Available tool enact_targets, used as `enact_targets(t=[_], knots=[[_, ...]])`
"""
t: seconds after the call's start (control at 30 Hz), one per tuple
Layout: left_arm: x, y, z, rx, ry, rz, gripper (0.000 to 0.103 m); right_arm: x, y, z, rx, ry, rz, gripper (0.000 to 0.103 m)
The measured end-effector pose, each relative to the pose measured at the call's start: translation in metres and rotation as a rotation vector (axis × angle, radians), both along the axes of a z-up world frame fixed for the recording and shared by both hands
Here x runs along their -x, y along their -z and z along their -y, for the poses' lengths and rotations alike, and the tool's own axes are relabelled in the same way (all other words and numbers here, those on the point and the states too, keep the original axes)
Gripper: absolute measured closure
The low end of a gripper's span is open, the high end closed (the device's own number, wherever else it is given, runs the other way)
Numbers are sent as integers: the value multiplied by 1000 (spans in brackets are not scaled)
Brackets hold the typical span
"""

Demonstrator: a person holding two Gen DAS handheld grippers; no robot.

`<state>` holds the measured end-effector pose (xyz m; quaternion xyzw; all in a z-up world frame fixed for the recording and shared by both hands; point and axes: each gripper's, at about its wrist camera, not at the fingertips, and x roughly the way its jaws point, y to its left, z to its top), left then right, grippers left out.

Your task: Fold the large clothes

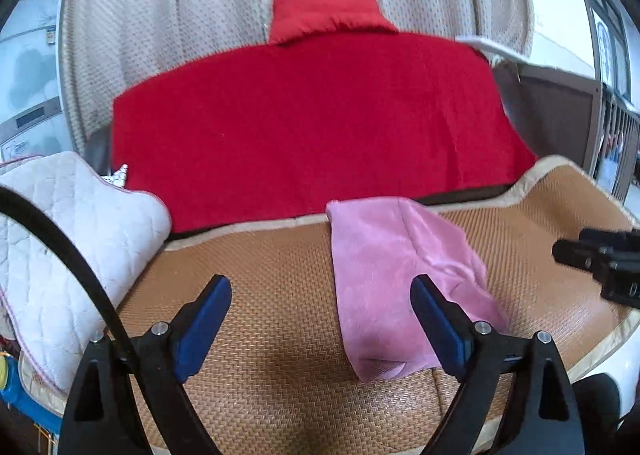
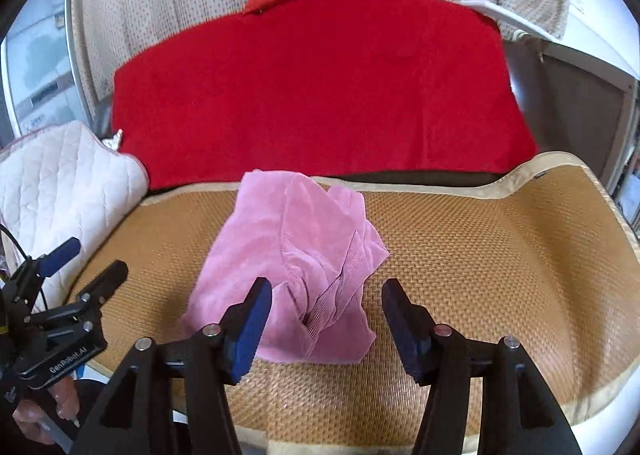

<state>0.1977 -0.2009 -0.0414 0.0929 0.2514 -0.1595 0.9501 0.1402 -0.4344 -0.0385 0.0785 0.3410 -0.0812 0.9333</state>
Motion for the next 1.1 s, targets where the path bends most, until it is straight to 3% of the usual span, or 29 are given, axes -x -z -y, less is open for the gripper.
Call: enact_targets(t=[0.37,0.57,0.77,1.1], knots=[[52,-51,-23,34,-68,77,6,49,-28,-32,15,-36,46,39],[82,-77,-35,46,-123,176,6,77,-48,-51,21,-52,113,39],[99,-92,-42,70,-133,205,6,93,-62,-61,27,-45,176,37],[108,-102,-49,43,-174,209,6,91,-53,-73,-11,-54,160,35]])
